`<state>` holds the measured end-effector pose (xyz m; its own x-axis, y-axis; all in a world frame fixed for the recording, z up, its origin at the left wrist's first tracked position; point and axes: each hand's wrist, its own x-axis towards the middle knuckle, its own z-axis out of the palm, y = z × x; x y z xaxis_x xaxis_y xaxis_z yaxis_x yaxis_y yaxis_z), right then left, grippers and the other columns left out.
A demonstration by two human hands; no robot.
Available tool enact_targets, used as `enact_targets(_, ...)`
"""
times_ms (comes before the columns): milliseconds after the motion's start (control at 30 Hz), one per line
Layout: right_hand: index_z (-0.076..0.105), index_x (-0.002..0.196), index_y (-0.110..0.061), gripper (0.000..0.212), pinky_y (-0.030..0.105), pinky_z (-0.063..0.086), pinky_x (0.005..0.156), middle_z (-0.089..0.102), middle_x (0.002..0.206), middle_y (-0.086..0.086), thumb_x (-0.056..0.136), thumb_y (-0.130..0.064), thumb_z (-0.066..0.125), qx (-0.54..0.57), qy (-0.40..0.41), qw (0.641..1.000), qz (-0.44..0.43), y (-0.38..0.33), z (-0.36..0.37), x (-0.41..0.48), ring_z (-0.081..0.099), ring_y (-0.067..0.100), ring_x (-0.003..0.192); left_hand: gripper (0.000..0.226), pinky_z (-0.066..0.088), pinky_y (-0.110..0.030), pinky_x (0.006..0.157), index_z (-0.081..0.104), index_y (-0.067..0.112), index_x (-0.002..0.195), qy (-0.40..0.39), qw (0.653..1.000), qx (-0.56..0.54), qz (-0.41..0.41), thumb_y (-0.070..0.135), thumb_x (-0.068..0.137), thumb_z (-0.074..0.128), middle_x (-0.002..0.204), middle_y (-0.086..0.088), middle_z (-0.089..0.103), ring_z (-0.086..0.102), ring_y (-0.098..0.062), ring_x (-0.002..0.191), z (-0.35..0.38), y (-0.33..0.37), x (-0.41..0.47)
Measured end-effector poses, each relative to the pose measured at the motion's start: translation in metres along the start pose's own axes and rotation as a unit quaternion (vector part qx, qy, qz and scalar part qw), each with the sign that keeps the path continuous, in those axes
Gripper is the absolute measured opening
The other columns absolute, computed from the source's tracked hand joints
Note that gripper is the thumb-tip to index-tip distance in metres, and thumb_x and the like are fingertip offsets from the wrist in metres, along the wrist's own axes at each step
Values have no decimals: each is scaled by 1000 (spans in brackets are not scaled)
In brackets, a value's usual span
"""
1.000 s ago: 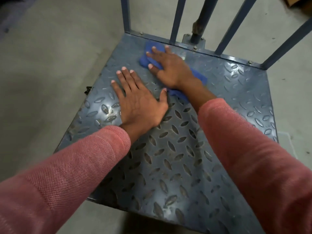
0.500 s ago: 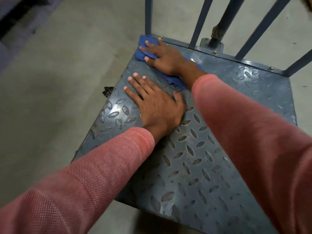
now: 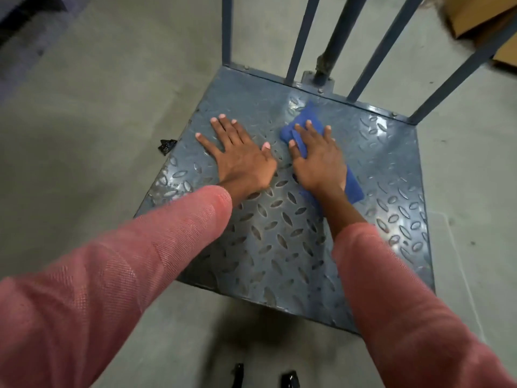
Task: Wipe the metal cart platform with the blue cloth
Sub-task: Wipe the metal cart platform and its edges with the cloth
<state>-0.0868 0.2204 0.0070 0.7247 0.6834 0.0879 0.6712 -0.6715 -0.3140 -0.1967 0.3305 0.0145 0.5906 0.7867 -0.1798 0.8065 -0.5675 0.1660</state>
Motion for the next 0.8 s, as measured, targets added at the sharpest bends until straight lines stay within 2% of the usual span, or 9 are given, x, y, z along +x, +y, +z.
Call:
enact_targets(100, 39, 153, -34, 51, 41, 15, 125, 31, 162, -8, 104, -52, 37, 10, -16, 996, -86, -4, 2, -38, 15, 26, 154, 82, -12, -68, 122, -8, 0, 162, -15, 995, 31, 92, 56, 106, 15, 171, -21, -16, -19, -38, 158, -1, -18, -2)
enact_targets(267, 33, 156, -31, 54, 45, 11, 126, 24, 166, -4, 105, -49, 34, -1, -11, 999, 38, -9, -1, -27, 11, 32, 154, 72, -12, -50, 128, -10, 10, 164, -27, 969, 49, 239, 51, 109, 12, 173, -9, -16, -19, -24, 159, -2, -70, -24)
enact_targets(300, 32, 156, -30, 55, 45, 11, 126, 23, 166, -3, 105, -49, 32, -16, -13, 999, 31, -17, 2, -33, 10, 33, 154, 71, -13, -48, 128, -10, 11, 165, -23, 968, 53, 246, 50, 110, 12, 173, -8, -16, -18, -23, 159, -1, -77, -31)
enact_targets(433, 40, 153, -31, 56, 44, 18, 125, 32, 162, -4, 102, -52, 33, 3, -58, 984, -168, -22, 5, -70, 16, 30, 154, 70, -9, -45, 130, -4, 11, 166, 9, 965, 62, 254, 50, 108, 8, 174, -6, -9, -12, -20, 161, 8, -96, -51)
enact_targets(467, 42, 152, -31, 56, 45, 19, 124, 34, 161, -4, 101, -53, 34, 16, -61, 981, -184, -12, 1, -69, 18, 29, 153, 73, -8, -44, 130, -2, 11, 166, 15, 966, 59, 252, 51, 105, 4, 175, -6, -7, -10, -20, 161, 9, -99, -56)
enact_targets(533, 42, 152, -29, 57, 47, 20, 124, 34, 162, -2, 101, -54, 35, 25, -46, 991, -123, 10, -9, -60, 19, 32, 153, 78, -8, -45, 130, -2, 11, 166, 14, 965, 53, 255, 54, 100, -1, 174, -7, -7, -10, -21, 161, 9, -106, -65)
enact_targets(633, 36, 155, -27, 55, 49, 17, 124, 28, 164, 1, 104, -50, 35, 0, -5, 999, 43, 23, -15, -63, 16, 36, 153, 80, -8, -44, 130, -3, 12, 166, 13, 966, 47, 252, 56, 99, -4, 174, -7, -8, -12, -20, 160, 9, -112, -80)
enact_targets(667, 35, 155, -27, 55, 49, 17, 124, 27, 164, 1, 105, -50, 33, -8, 3, 998, 56, 16, -13, -75, 15, 37, 152, 79, -7, -44, 130, -3, 12, 166, 14, 967, 43, 250, 55, 100, -3, 174, -7, -8, -11, -20, 161, 8, -112, -85)
enact_targets(800, 39, 153, -31, 56, 46, 18, 124, 31, 163, -4, 103, -54, 30, -5, -16, 995, -102, -17, -2, -148, 16, 32, 154, 78, -4, -44, 131, 5, 10, 166, 33, 972, 29, 231, 52, 101, 1, 174, -8, 1, -4, -21, 161, 10, -114, -99)
